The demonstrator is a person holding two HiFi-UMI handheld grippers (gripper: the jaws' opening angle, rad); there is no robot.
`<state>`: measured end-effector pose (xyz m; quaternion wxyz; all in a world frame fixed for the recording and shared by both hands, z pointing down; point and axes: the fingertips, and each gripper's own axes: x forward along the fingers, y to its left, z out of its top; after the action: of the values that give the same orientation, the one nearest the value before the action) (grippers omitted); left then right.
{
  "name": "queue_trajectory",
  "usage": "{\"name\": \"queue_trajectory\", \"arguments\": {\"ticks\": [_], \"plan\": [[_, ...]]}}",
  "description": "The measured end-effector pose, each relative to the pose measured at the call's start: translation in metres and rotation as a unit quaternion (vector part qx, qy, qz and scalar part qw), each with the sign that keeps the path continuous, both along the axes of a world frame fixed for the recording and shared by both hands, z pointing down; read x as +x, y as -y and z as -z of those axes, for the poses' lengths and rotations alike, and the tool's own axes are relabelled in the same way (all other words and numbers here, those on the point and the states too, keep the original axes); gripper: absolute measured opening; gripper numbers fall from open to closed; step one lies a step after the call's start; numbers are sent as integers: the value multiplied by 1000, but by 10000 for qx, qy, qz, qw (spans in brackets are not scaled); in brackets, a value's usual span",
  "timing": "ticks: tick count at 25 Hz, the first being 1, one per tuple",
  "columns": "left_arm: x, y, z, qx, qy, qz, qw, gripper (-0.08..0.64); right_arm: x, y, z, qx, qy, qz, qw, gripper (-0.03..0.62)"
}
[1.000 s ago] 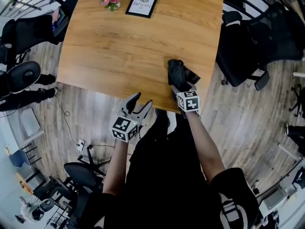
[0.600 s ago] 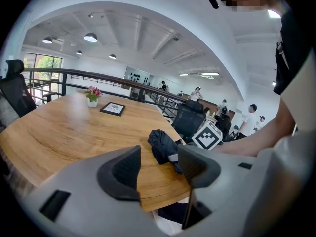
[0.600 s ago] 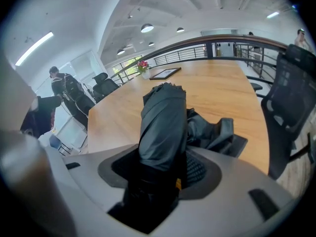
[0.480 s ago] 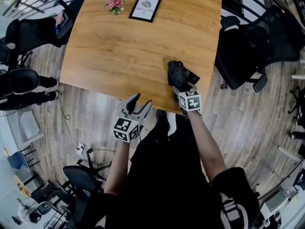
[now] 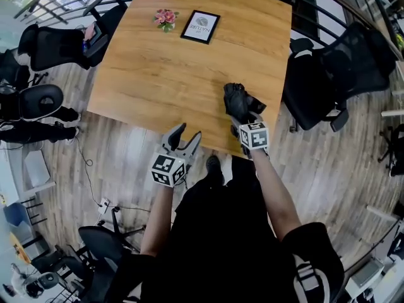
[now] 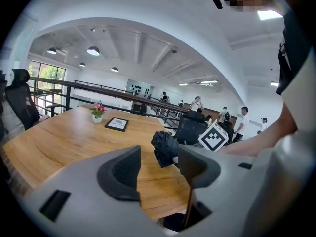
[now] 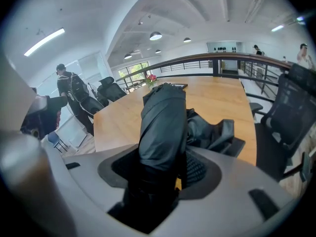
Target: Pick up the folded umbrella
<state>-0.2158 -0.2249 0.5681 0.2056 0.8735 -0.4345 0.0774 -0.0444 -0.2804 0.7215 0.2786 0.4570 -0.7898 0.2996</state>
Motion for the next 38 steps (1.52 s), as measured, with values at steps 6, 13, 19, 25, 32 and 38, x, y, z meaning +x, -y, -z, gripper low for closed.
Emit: {"name": "queue_trajectory", "arguments": {"ticks": [6,13,19,25,32,38], "plan": [[-9,1,21,308,135,-18,9994,249,0,13,31,323,0,-71,9995,249],[-25,7,52,636,137,25,9979,249,-7,20,77,802,163,-120,9966,249],[-44,16,76,918,171,187,9955,249,-4,15,114,1126,268,-168,9931,250],[-56,19,92,1099,192,307,9933,249,3,13,150,1408,459,-220,9887,250],[-61,14,103,1224,231,362,9916,249,1,11,189,1771,624,-201,9820,250],[-63,9,107,1253,219,400,9911,249,-2,9,208,2016,635,-165,9773,250]]}}
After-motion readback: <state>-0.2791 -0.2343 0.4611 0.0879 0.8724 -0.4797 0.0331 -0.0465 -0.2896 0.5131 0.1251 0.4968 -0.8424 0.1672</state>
